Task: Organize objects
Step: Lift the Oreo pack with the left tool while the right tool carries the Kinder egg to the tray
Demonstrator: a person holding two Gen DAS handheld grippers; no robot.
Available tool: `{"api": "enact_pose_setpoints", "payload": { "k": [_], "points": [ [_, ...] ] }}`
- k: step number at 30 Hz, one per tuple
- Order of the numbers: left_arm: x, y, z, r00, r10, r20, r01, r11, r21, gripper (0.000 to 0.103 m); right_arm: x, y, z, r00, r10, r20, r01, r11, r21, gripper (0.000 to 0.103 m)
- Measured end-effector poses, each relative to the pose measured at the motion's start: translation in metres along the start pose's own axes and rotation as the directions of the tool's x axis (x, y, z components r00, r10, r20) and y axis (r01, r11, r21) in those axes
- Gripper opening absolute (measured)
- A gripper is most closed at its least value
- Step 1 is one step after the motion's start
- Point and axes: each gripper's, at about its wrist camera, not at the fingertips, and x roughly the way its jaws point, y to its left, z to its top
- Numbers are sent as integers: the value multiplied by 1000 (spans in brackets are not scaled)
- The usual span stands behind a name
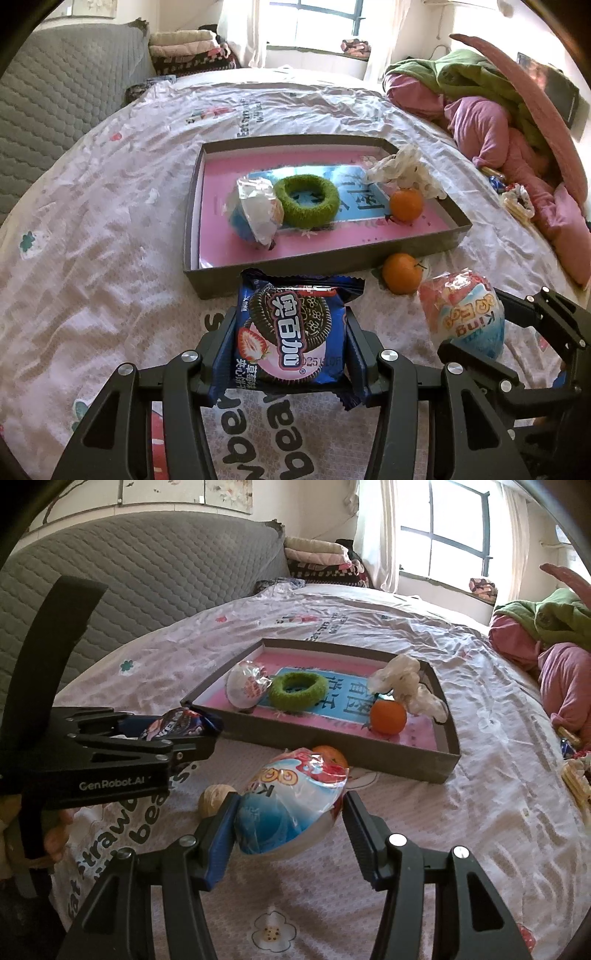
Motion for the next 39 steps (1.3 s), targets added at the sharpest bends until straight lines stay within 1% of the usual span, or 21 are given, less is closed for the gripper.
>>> {"api": "enact_pose_setpoints", "payload": {
  "k": [5, 9, 19, 32, 39],
  "points": [
    [-6, -1, 1, 1000, 2, 15, -2, 1000, 0, 53, -3, -1, 2, 1000, -3, 8, 3, 1000, 0, 56],
    [-12, -3, 3, 999, 1, 33, -1, 1000, 0, 53, -8, -2, 6, 999, -17, 31, 17, 1000, -3, 56],
    [-35, -12, 10, 993, 17, 113, -18, 1000, 8, 53, -24, -6, 23, 994, -54, 97, 55, 998, -9, 56],
    [-46, -23, 15, 989, 21, 150, -24, 999, 23, 53, -37, -13, 38, 988, -59, 145, 60, 998, -2, 56],
    [-49, -21, 24, 986, 26, 165, -31, 999, 29, 53, -42, -19, 46, 984, -64, 164, 64, 998, 2, 56]
  ]
}}
